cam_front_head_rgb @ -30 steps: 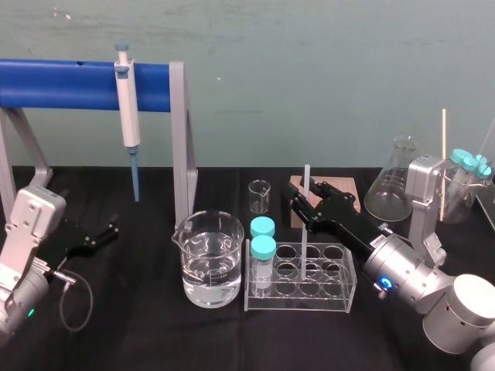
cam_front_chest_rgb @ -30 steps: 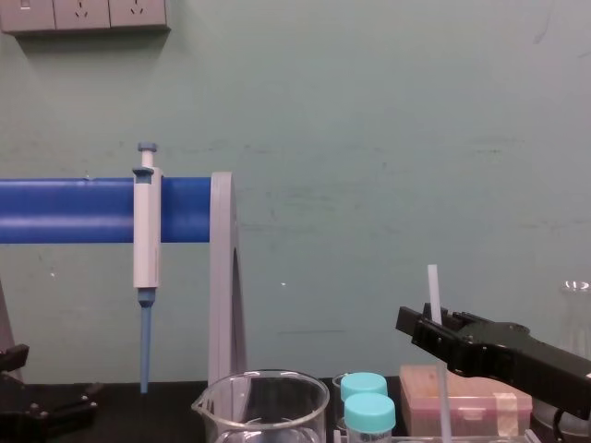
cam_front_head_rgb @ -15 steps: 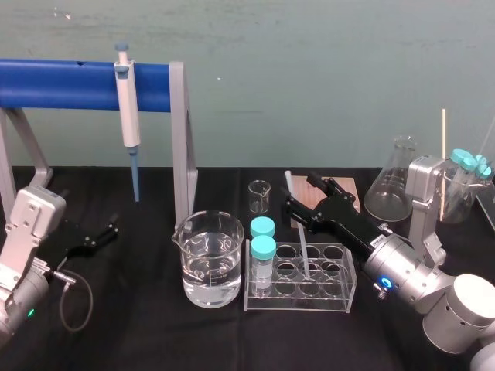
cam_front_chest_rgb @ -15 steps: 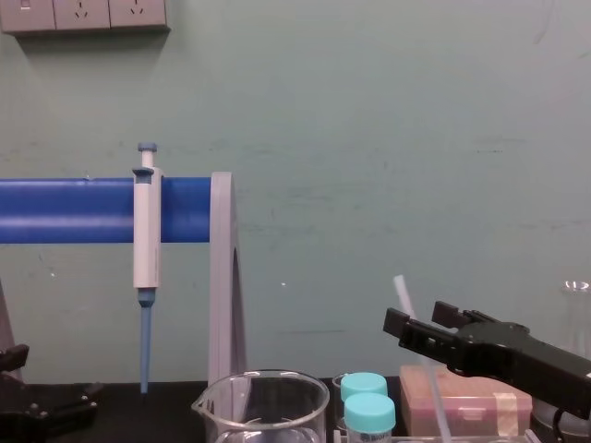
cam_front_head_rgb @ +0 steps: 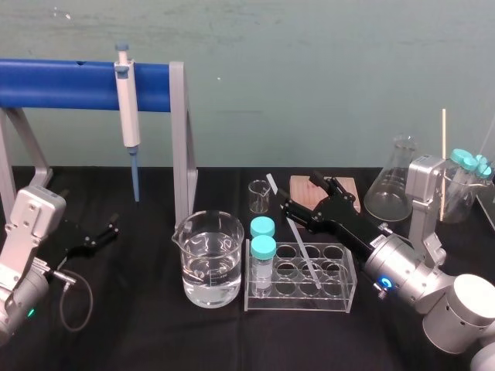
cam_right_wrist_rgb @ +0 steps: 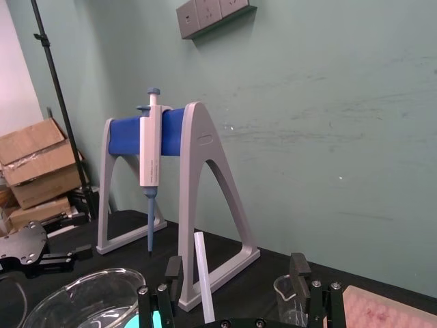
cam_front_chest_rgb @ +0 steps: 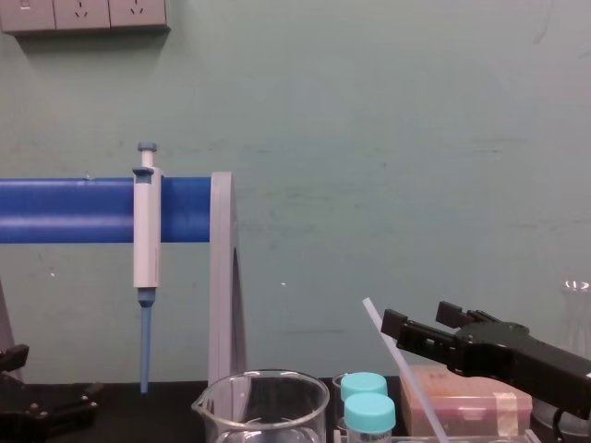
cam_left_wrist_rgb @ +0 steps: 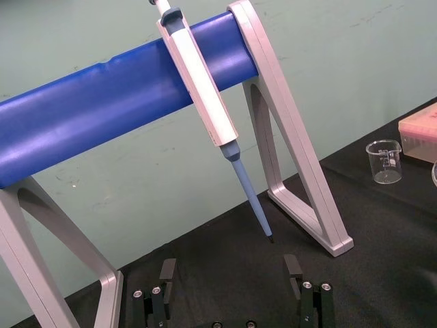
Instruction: Pick up the stirring rod with one hand, then place it down.
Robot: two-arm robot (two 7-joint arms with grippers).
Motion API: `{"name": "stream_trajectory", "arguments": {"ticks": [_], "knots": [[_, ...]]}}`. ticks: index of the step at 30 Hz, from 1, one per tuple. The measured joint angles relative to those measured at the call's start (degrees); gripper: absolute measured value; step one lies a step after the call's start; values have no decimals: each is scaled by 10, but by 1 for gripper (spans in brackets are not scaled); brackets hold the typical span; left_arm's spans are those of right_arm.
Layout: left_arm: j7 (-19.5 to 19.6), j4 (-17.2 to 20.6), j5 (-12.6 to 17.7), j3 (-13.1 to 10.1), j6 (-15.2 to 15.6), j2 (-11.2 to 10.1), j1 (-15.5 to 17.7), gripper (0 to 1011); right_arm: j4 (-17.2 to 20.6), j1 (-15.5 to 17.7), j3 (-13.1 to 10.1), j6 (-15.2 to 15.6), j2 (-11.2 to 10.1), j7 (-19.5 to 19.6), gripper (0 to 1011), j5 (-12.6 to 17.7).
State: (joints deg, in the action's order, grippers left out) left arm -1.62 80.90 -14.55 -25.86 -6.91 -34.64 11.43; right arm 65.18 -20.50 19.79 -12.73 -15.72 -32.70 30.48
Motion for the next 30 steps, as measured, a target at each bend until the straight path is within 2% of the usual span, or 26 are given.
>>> {"name": "stream_trajectory", "arguments": {"ticks": [9, 12, 17, 18, 20, 25, 30], "knots": [[0, 0, 0, 0, 0, 0, 0, 1000, 3, 1, -1, 1, 0, 2, 1002, 0], [0, 0, 0, 0, 0, 0, 0, 1000, 29, 10, -13, 11, -5, 33, 1002, -5], [0, 0, 0, 0, 0, 0, 0, 1000, 82, 39, -42, 29, -9, 130, 1002, -39], [0, 0, 0, 0, 0, 0, 0, 1000, 97, 50, -53, 41, -9, 167, 1002, -53], [0, 0, 0, 0, 0, 0, 0, 1000, 109, 64, -65, 56, -9, 208, 1002, -68], [0, 0, 0, 0, 0, 0, 0, 1000, 116, 84, -82, 83, -6, 254, 1002, -87], [0, 0, 0, 0, 0, 0, 0, 1000, 108, 91, -88, 96, -2, 264, 1002, -96]]}}
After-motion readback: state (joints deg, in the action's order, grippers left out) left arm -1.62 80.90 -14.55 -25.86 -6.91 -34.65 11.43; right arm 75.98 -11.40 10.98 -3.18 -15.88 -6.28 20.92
